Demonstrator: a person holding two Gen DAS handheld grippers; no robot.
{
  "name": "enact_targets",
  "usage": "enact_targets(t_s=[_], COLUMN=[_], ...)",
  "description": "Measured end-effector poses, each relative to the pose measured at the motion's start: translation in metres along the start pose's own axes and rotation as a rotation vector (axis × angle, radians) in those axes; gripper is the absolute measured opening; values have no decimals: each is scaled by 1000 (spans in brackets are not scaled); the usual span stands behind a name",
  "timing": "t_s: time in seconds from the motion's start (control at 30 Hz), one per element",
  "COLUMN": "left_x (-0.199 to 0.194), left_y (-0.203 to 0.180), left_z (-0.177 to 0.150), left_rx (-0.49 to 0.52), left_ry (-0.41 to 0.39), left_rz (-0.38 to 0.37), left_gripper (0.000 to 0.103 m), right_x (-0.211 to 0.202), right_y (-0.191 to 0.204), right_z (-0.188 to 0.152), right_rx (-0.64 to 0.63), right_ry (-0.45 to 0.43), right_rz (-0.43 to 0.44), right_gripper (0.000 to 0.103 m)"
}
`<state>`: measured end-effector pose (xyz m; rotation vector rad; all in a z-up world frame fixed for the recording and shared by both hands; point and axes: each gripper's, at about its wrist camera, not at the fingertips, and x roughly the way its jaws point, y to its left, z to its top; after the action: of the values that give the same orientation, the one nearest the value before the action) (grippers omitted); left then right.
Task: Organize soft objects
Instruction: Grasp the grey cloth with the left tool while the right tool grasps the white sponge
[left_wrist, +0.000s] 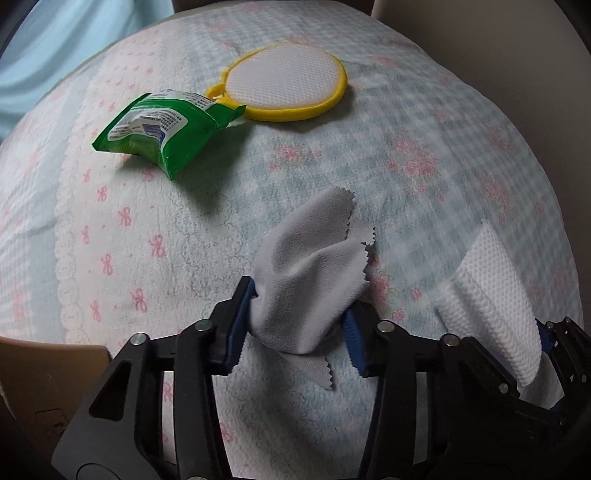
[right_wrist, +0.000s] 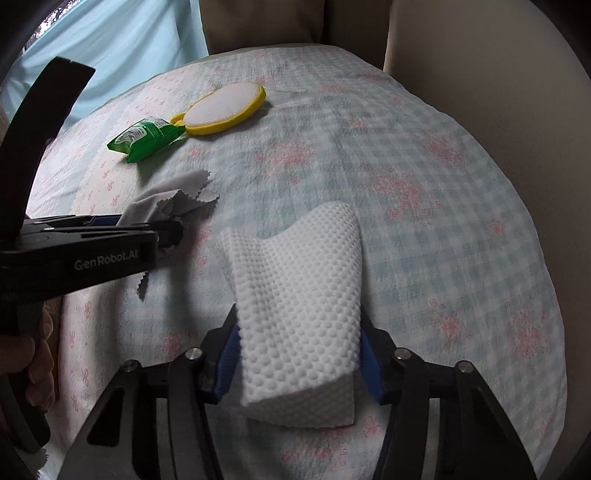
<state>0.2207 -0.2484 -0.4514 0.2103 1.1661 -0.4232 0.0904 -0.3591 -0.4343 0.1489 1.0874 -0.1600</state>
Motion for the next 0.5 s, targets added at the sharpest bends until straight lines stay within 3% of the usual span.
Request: enact_targets(t_s=[0.07, 0.17, 0.33, 0.5], left_x=[-2, -3, -7, -20], left_y=[1, 0, -5, -2], left_z=[0, 2, 2, 4], left_rx=[-8, -22, -20, -36], left_ry=[3, 6, 6, -11], left_rz=[-6, -17, -12, -16], left_gripper=[25, 17, 13, 13], right_x=[-2, -3, -8, -21], right_y=[-1, -3, -3, -2], right_z=[1, 3, 8, 11], right_rx=[6, 18, 30, 32], right_ry=[0, 1, -1, -21], right_rz=[1, 10, 27, 39], right_gripper=[35, 27, 15, 13])
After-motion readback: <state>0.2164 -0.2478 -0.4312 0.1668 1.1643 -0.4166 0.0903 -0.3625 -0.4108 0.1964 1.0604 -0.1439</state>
